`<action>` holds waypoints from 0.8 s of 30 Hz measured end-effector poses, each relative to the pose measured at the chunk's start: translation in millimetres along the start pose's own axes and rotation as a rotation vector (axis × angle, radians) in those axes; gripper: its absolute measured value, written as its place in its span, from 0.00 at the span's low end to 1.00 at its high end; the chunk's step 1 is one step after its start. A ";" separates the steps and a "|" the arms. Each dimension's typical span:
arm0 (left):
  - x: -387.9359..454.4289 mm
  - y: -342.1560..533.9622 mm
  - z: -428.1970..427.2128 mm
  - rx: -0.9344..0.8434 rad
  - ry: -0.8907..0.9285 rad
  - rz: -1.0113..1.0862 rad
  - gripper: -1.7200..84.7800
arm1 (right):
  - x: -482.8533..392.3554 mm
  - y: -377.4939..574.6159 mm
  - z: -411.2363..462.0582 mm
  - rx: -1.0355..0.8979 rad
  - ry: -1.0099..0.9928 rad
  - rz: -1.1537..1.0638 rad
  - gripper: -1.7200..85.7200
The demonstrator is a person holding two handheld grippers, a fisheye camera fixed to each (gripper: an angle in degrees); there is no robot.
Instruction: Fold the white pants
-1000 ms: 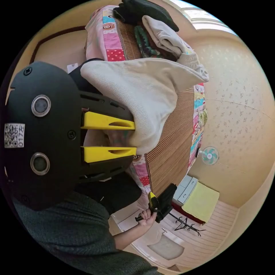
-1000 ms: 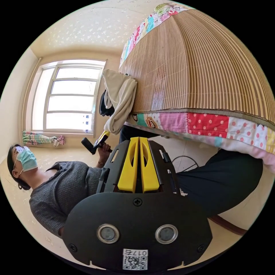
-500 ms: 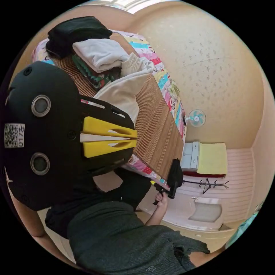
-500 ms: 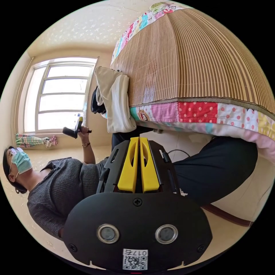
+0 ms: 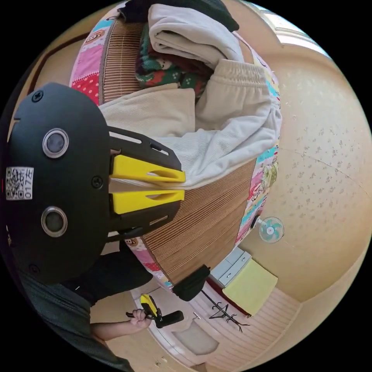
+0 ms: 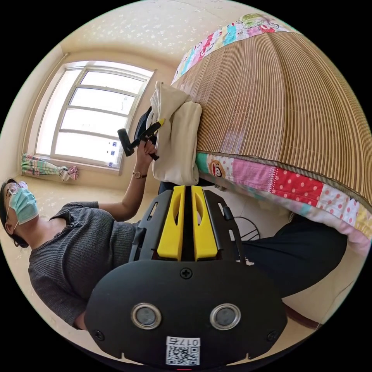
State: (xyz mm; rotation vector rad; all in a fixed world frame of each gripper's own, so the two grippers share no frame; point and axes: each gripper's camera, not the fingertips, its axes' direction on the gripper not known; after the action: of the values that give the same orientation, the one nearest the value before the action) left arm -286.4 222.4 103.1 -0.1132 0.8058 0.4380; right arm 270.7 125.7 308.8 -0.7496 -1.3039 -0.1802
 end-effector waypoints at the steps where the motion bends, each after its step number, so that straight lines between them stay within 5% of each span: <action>1: 28.6 4.9 4.6 -0.026 -0.018 0.074 0.06 | -3.9 -12.7 8.8 0.010 -0.006 -0.018 0.10; 9: 113.4 53.4 11.1 -0.092 0.193 0.231 0.06 | -48.1 -129.7 103.4 0.070 -0.035 -0.287 0.22; 14: 110.8 61.2 8.1 -0.137 0.176 0.218 0.07 | -98.0 -152.3 204.5 -0.094 0.286 -0.363 0.23; 18: 62.2 57.7 -2.3 -0.158 0.332 0.045 0.08 | -150.8 -125.7 243.9 -0.072 0.572 -0.460 0.24; 22: 19.4 63.8 -19.2 -0.087 0.546 -0.006 0.09 | -168.2 -110.7 315.9 -0.259 0.973 -0.555 0.21; 24: -0.2 63.1 -28.5 -0.063 0.573 -0.050 0.10 | -159.0 -107.8 319.3 -0.263 0.989 -0.540 0.18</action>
State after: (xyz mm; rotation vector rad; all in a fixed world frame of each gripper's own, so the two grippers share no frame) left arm -332.3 272.0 87.7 -0.3259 1.3485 0.3864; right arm -87.7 187.9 228.3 -0.3955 -0.4943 -1.0342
